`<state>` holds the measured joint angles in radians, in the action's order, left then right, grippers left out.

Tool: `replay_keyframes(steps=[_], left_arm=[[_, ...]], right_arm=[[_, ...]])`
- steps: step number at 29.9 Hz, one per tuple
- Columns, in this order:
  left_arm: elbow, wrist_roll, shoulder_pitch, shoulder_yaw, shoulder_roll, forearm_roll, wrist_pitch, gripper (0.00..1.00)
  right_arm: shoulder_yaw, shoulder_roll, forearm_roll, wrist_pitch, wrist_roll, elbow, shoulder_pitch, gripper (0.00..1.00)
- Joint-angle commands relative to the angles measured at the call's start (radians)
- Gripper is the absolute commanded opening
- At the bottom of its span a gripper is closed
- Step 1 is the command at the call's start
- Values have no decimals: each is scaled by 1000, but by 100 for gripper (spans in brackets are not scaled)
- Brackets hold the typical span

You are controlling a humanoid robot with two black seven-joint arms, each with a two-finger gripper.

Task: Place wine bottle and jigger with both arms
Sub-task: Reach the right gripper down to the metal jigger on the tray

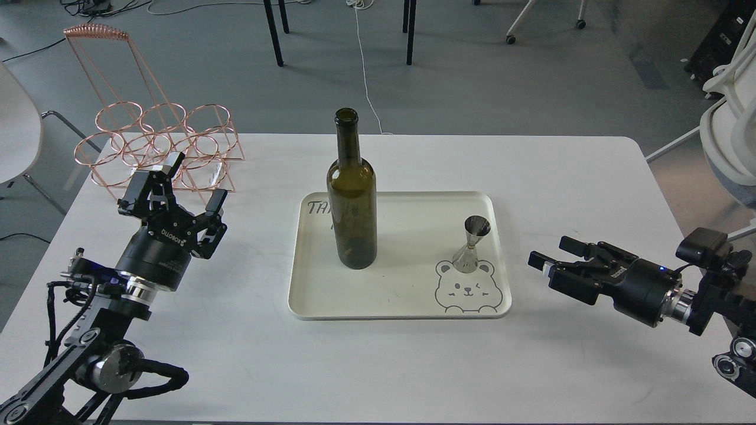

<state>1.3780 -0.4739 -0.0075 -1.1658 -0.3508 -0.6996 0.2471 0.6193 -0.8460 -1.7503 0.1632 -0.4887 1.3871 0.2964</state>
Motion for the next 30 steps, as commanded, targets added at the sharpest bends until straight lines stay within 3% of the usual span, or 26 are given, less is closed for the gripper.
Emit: replay_keyframes(steps=[1,6,16,19,24,30], left_arm=[[3,1,0,0,-4,0,0,99],[7,3,0,-2,-7,0,0,99],[19,3,1,-3,-13,0,0,99],[19,3,1,-5,-13,0,0,99],[19,3,1,-6,-14,0,0,99],[19,3,1,-6,-14,0,0,99]], right_arm=[[-15,108,-168,168,0,-86,9,98],[-29,271,-307,274,0,-221,66,96],[-73,426,-331,305,0,-407,164,89],[-78,446,-330,306,0,-448,173,74],[-79,473,-330,311,0,-468,173,30],[-78,476,-328,326,0,-474,176,19]])
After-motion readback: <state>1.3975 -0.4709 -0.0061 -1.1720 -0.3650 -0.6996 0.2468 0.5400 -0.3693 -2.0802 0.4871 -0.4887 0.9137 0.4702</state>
